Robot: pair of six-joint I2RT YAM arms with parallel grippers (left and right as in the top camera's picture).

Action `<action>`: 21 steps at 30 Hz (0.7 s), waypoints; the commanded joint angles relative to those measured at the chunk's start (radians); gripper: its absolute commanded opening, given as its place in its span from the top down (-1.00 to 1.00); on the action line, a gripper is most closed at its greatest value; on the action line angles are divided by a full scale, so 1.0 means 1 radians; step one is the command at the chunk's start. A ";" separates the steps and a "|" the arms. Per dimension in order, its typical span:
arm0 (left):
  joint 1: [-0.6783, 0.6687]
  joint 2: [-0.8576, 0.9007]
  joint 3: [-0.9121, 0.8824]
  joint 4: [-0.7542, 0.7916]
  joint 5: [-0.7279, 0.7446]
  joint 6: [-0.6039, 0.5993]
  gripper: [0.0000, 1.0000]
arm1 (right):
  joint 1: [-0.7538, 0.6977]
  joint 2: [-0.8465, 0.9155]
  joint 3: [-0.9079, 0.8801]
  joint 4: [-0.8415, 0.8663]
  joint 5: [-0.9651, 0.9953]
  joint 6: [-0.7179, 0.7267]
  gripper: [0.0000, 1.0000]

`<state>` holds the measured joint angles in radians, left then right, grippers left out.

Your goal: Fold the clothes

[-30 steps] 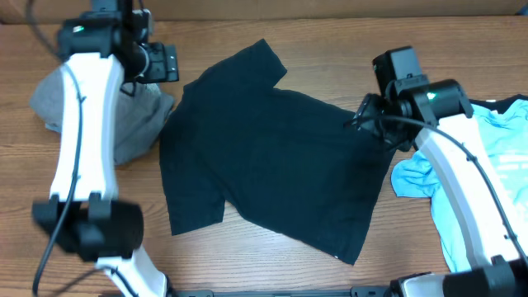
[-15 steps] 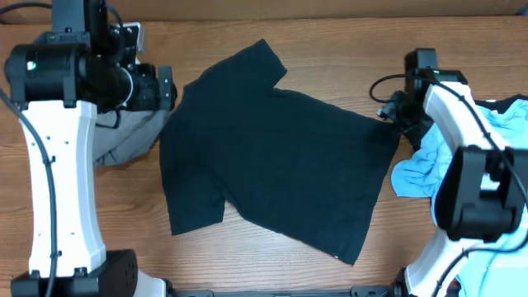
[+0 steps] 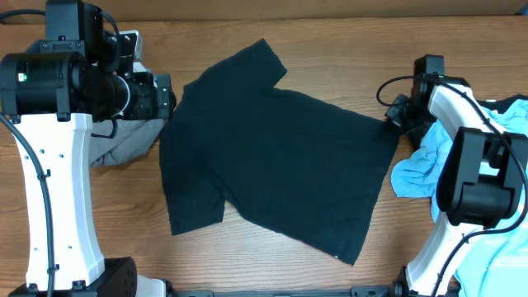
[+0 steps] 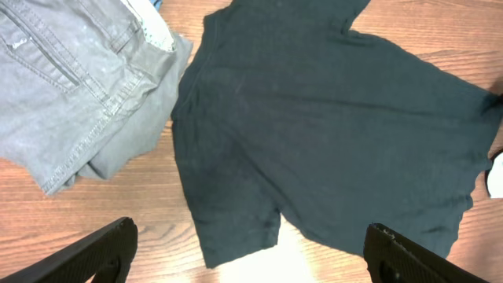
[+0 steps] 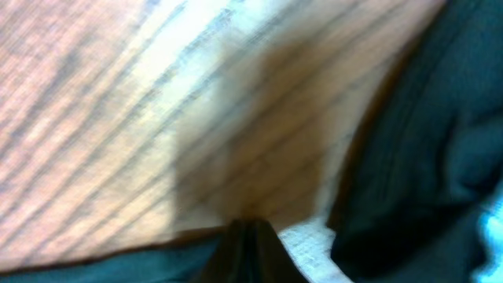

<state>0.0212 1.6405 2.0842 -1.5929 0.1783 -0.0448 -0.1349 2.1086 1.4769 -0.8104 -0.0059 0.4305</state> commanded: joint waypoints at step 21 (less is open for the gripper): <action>0.003 -0.013 0.007 -0.018 -0.067 0.024 -1.00 | -0.093 -0.044 0.195 0.254 -0.080 -0.018 0.25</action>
<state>0.0212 1.6405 2.0842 -1.5955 0.1623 -0.0441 -0.2054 2.1284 1.6215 -0.5190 -0.0525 0.4217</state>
